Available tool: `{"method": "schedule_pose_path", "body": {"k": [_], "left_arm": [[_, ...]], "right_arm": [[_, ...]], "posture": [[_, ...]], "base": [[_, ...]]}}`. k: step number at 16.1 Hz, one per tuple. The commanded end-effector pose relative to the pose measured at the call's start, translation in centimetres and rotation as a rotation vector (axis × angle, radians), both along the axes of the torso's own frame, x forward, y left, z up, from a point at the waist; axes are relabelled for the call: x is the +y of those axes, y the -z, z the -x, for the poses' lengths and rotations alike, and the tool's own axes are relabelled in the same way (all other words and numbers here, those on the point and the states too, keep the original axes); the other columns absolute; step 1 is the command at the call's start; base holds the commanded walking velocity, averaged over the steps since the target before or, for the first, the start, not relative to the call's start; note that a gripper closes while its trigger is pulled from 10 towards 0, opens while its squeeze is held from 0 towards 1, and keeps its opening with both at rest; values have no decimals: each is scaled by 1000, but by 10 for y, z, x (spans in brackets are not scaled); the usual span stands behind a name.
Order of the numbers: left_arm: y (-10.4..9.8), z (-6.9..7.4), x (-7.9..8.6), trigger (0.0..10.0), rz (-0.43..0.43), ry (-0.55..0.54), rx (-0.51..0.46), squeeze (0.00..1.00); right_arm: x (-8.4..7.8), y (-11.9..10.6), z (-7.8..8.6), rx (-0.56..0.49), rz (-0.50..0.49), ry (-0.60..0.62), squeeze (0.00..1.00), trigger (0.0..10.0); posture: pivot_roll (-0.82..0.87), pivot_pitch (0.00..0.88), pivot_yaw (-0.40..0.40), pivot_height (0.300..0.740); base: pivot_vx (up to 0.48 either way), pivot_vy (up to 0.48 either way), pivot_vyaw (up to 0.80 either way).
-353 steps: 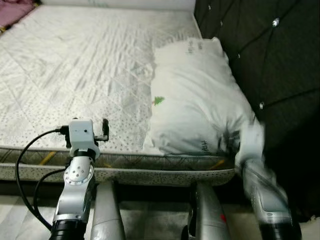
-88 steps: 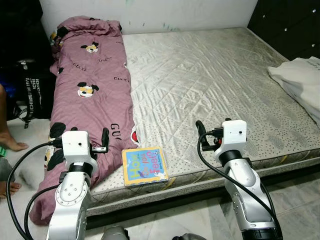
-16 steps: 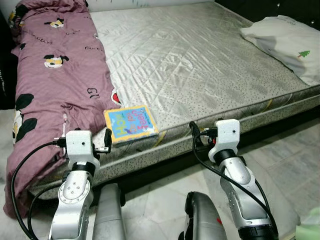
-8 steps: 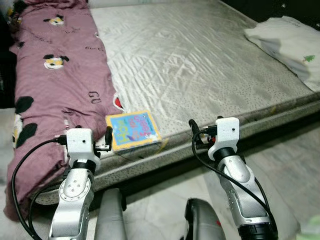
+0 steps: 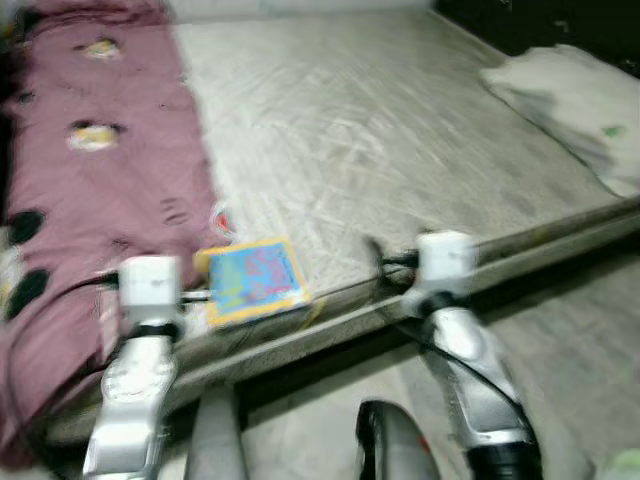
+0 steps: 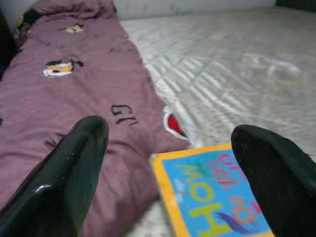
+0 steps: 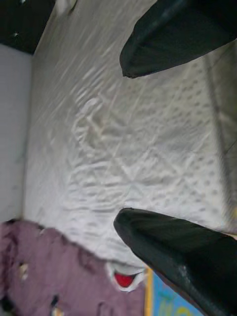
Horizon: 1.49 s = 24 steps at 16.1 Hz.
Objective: Clean up the room
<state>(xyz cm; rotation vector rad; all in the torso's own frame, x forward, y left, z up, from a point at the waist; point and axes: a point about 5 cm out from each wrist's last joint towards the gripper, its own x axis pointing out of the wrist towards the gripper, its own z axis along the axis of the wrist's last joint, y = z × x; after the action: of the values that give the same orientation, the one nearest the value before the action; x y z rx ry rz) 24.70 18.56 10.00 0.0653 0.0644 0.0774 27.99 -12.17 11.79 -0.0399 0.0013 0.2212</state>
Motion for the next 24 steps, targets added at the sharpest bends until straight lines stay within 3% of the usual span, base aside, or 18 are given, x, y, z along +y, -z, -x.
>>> {"method": "schedule_pose_path", "body": {"k": [1,7,15,18,24], "left_arm": [[0,-2,-12,10000,12,32,4,0],[2,-2,-13,10000,7,34,15,0],[2,-3,-14,10000,6,33,22,0],[2,-3,-13,10000,4,33,24,0],[3,-4,-14,10000,1,35,30,0]], "right_arm": [[-16,5,1,18,23,49,0,10000],[-15,6,2,22,27,40,0,10000],[-17,7,1,35,6,51,0,10000],[-12,6,2,23,60,19,0,10000],[-15,6,1,30,27,43,0,10000]], "posture": [[29,35,-38,580],[30,30,-40,580],[28,37,-42,580],[29,40,-41,580],[29,40,-40,580]], "base": [[0,0,0],[0,0,467],[0,0,0],[0,0,800],[0,0,527]]}}
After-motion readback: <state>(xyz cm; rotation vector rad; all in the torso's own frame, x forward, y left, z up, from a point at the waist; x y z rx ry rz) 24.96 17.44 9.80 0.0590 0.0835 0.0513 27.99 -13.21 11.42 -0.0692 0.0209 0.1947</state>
